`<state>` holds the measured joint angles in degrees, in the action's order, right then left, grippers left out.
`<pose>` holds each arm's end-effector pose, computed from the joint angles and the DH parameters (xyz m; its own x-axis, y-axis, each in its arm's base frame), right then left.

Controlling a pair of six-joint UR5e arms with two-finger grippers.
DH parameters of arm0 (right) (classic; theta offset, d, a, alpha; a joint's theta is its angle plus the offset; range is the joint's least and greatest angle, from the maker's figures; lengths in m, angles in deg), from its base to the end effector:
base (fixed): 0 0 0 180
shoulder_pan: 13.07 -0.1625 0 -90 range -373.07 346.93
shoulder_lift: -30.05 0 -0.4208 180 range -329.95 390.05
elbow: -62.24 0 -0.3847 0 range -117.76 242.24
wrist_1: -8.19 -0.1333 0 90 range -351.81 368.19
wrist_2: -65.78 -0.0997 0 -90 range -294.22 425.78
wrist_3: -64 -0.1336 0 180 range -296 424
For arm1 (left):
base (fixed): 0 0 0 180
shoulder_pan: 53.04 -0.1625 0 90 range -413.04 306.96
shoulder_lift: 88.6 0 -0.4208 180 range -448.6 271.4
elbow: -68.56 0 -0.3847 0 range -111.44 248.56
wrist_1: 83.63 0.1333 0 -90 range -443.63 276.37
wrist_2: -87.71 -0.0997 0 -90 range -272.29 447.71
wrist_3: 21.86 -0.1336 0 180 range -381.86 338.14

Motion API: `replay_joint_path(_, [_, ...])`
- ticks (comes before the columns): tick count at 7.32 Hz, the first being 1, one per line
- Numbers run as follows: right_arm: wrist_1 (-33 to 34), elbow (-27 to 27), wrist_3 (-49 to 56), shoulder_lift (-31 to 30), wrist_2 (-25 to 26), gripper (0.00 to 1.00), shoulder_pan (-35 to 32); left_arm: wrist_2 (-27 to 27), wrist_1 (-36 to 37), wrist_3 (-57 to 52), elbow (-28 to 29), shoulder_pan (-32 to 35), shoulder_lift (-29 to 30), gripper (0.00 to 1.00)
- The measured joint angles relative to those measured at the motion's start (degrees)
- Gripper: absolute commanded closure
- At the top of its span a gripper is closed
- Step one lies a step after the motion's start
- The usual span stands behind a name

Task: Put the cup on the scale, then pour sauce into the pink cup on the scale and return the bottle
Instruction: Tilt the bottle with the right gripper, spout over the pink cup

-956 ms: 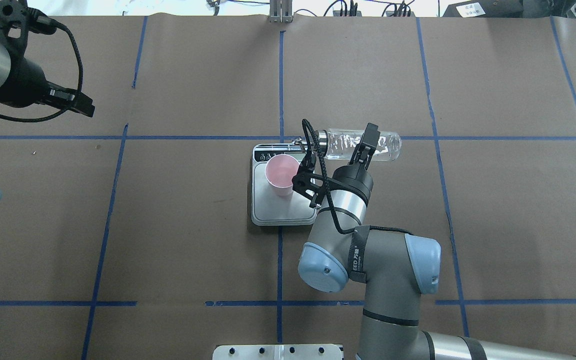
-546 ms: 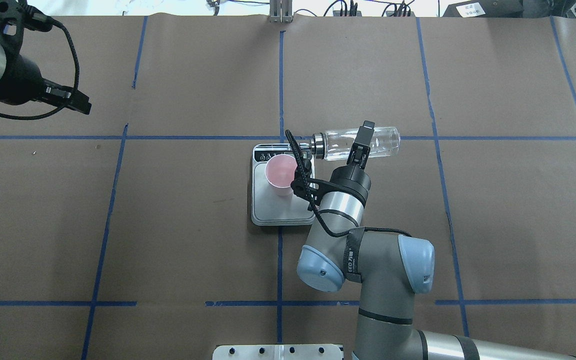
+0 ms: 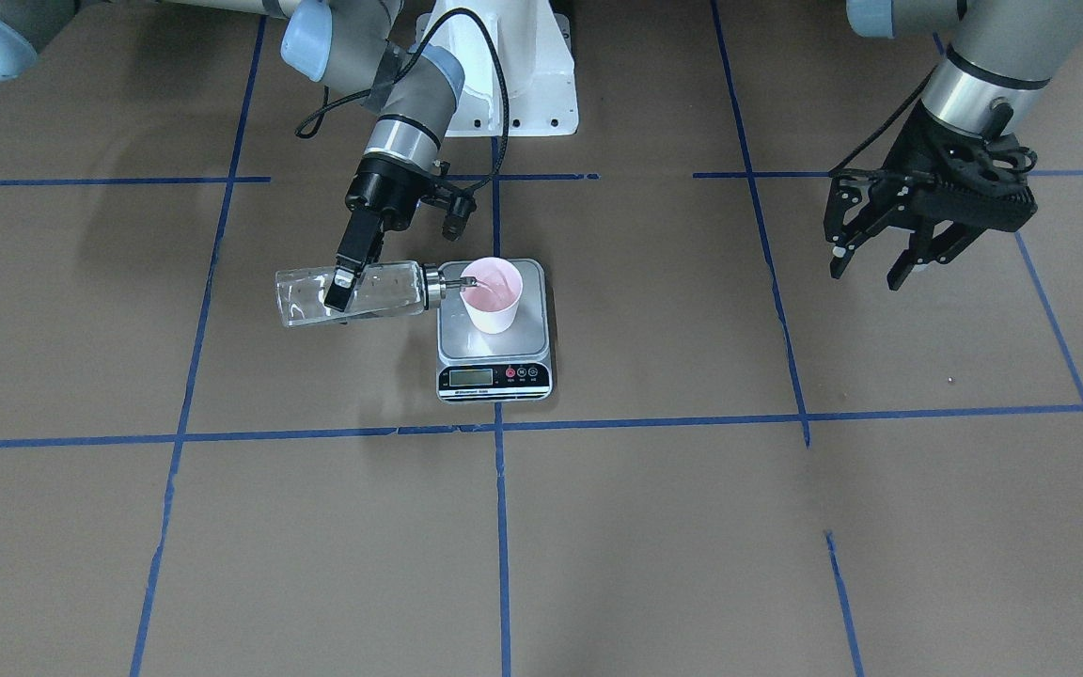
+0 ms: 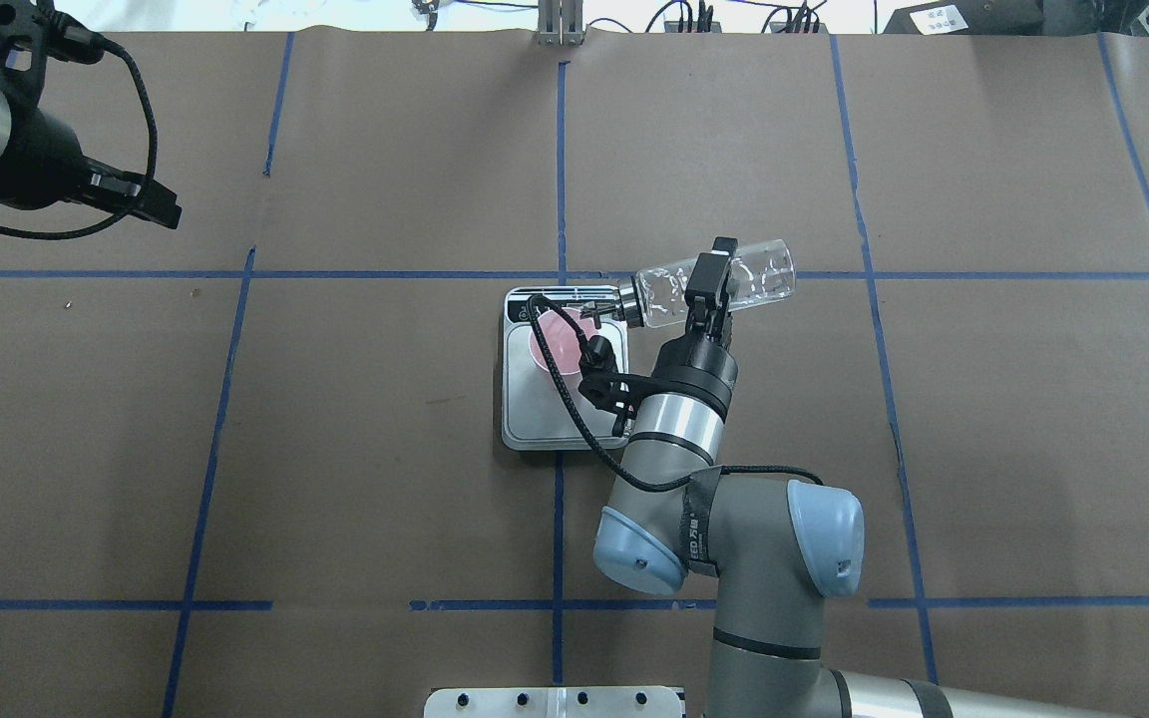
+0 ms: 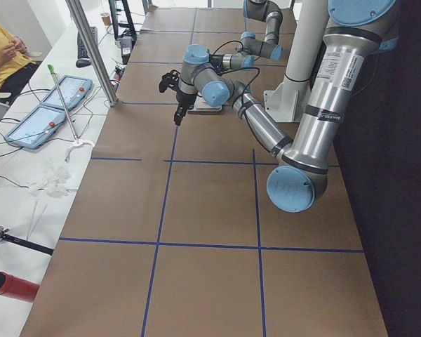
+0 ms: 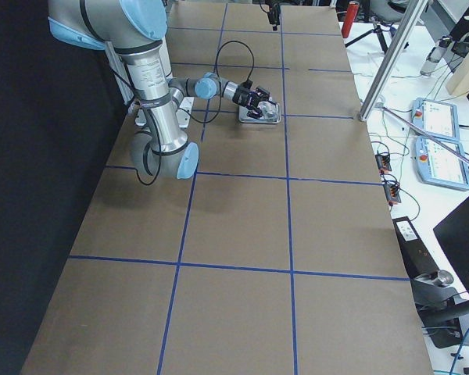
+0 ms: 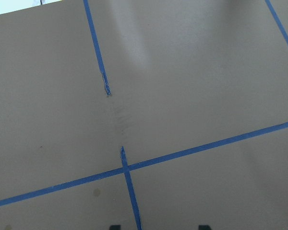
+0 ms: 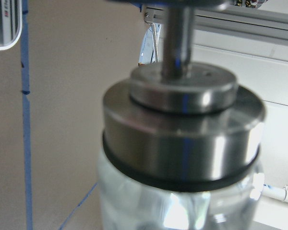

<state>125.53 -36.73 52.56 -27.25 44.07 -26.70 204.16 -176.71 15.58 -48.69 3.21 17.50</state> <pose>-0.5453 -0.3971 0.2840 0.4912 -0.2540 -0.8332 0.8613 0.2843 0.4211 0.2452 -0.4998 0.3129 0.6815 0.2596 -0.6842 0.0395 0.9205 0.3886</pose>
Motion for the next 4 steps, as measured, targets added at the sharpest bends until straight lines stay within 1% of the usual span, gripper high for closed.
replay_joint_path(4, [0.07, 0.01, 6.34, 0.22, 2.0, 1.0, 0.17, 0.0, 0.04, 0.0, -0.05, 0.0, -0.02, 0.36])
